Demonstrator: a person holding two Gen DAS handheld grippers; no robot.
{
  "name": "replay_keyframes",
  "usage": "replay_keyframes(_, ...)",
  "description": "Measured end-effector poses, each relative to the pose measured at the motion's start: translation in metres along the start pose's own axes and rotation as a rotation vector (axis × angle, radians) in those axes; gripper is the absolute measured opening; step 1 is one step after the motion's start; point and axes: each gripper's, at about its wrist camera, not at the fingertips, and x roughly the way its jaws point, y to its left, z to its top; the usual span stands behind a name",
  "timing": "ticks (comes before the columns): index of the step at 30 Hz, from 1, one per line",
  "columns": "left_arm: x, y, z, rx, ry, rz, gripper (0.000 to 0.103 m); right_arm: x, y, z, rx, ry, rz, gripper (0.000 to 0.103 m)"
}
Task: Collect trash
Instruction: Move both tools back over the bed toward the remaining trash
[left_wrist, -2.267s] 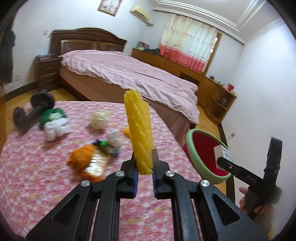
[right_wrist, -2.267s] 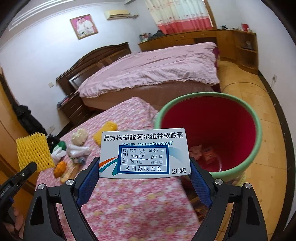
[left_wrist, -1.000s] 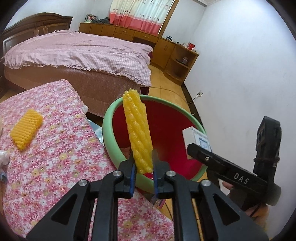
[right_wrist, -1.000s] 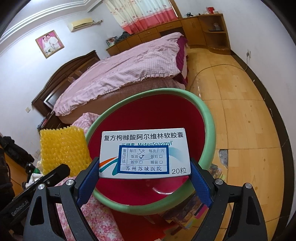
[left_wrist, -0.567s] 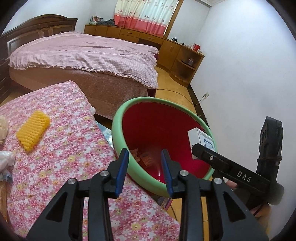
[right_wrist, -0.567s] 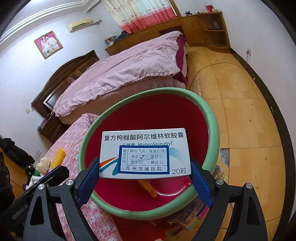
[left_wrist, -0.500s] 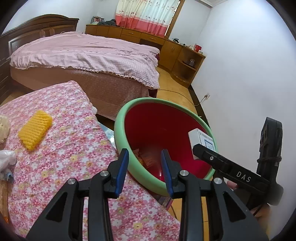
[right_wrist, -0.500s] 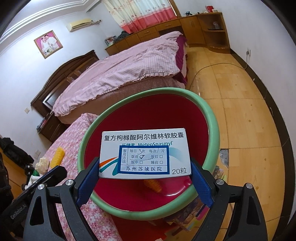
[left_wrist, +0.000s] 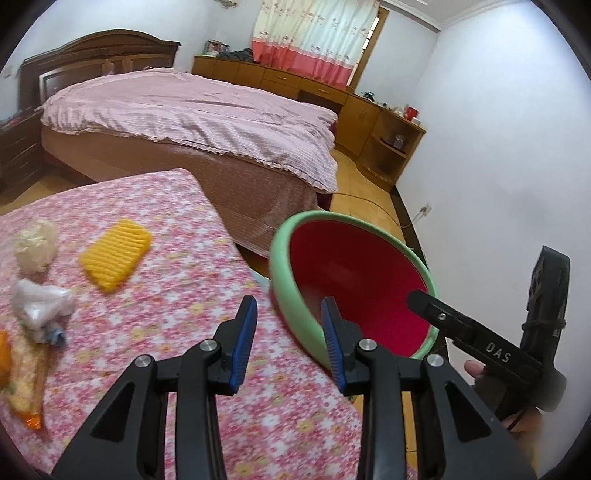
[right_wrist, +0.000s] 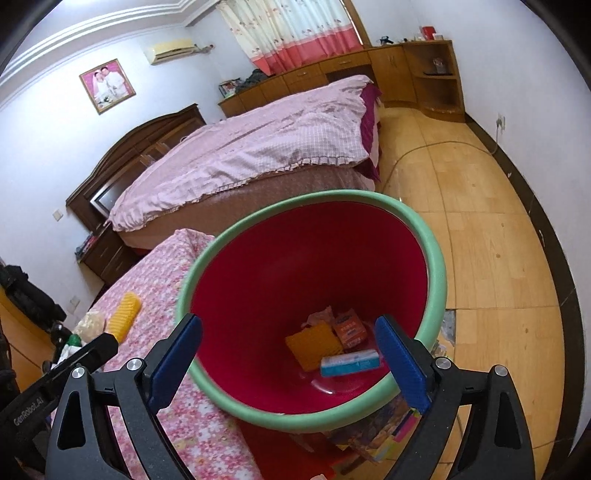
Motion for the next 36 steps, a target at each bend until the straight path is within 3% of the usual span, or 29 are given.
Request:
replay_keyframes(17, -0.084, 0.098, 0.001, -0.121, -0.120, 0.207, 0.035, -0.007, 0.082, -0.014, -0.121, 0.010, 0.083, 0.095)
replay_keyframes(32, -0.120, 0.201, -0.009, -0.236, -0.139, 0.393, 0.035, 0.028, 0.163, -0.032, -0.248, 0.084, 0.140, 0.095)
replay_keyframes(36, -0.122, 0.228, -0.014, -0.280, -0.135, 0.451, 0.046, 0.038, 0.188, -0.037, -0.287, 0.104, 0.160, 0.095)
